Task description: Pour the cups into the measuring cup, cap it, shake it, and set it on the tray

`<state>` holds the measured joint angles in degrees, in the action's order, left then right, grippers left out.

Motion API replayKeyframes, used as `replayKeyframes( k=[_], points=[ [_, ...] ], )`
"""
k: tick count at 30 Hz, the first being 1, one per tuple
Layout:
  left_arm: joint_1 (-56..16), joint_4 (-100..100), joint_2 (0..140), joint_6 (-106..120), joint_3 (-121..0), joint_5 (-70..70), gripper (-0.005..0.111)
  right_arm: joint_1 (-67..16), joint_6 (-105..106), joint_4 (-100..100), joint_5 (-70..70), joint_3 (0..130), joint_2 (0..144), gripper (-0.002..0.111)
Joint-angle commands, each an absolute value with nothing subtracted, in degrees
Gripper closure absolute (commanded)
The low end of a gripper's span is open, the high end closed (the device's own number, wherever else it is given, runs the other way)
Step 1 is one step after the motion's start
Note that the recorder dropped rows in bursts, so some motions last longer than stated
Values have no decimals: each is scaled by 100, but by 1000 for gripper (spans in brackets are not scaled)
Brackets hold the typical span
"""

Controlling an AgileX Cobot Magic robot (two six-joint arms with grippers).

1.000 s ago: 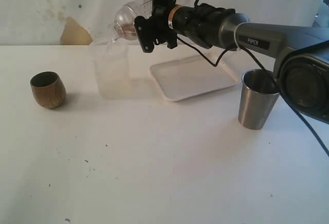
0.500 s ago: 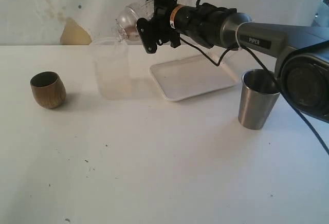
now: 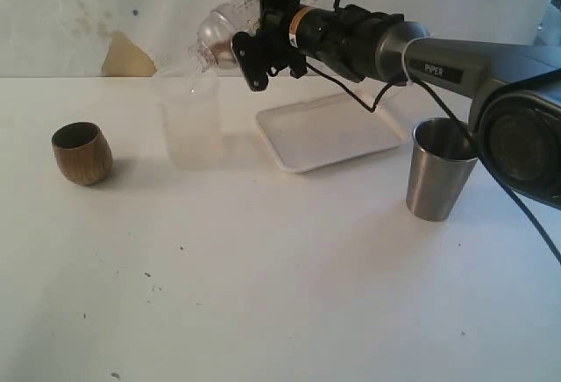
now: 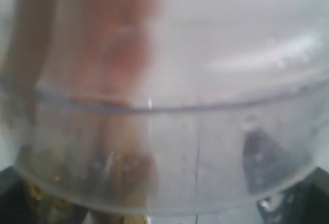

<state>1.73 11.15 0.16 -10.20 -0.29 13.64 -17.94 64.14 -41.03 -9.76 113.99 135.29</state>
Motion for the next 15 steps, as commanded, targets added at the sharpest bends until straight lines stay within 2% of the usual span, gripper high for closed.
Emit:
replayKeyframes(
  k=[1,15],
  points=[
    [163,1116,0,-1026,0,1337,107,-1763,6440,-4051,-1324,11481,13446,108],
    [163,1116,0,-1026,0,1337,107,-1763,6591,-4051,-1479,11481,13446,108]
  ],
)
